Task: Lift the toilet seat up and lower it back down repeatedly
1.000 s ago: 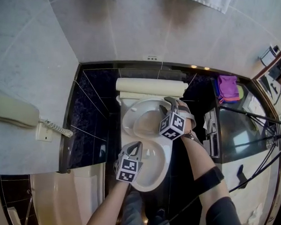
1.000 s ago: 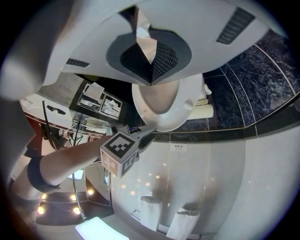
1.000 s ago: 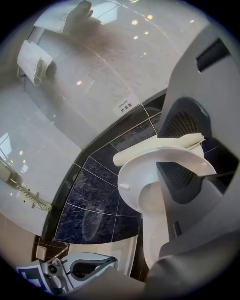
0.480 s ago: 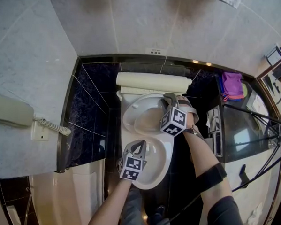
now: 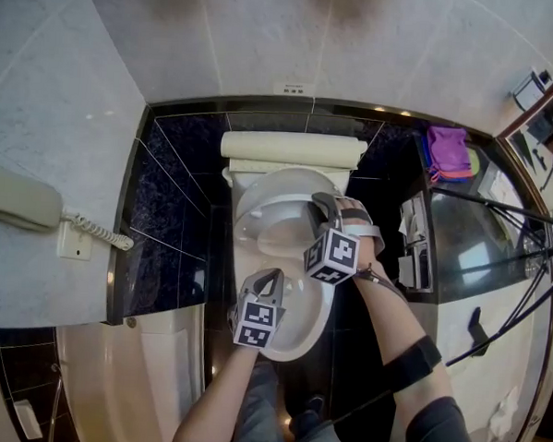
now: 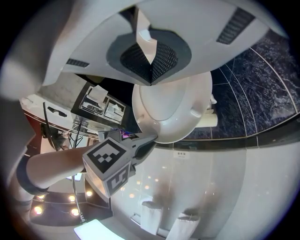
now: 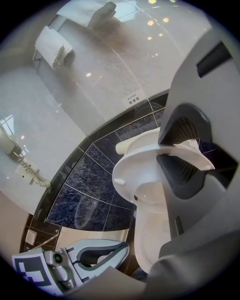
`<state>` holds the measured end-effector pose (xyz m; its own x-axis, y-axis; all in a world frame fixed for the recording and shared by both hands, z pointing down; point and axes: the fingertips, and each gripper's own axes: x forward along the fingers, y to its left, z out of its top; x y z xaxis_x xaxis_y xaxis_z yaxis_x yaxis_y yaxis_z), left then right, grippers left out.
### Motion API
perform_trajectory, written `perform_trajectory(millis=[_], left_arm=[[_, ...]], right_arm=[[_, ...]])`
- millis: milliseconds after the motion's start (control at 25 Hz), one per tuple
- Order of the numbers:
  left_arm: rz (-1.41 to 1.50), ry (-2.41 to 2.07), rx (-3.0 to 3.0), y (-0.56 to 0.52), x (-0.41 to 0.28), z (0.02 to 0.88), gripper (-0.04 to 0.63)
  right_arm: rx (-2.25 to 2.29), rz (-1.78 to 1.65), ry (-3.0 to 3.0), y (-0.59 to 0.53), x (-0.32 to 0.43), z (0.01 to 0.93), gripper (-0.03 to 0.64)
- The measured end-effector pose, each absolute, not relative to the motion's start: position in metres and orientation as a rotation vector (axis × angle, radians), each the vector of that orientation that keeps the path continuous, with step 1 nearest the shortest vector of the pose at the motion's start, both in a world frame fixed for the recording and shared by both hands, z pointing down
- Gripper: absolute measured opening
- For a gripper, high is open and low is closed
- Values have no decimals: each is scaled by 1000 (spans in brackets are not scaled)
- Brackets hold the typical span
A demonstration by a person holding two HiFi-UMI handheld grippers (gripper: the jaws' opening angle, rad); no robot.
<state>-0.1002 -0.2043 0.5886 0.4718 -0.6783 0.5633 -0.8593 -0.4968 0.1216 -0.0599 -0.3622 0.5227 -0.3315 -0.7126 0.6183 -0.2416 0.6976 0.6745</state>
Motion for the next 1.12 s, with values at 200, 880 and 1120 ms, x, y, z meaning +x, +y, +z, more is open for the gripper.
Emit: perform_trajectory(millis=[200, 880, 1120], left_arm=[[635, -1304, 2312, -186, -99, 593, -8], [625, -1391, 2244, -141, -91, 593, -8], [615, -1402, 2201, -124, -85, 601, -8]], right_arm=[[769, -607, -1908, -317, -59, 521, 91], [700, -681, -1913, -163, -50, 551, 91], [672, -686, -1909, -126, -48, 569, 93]])
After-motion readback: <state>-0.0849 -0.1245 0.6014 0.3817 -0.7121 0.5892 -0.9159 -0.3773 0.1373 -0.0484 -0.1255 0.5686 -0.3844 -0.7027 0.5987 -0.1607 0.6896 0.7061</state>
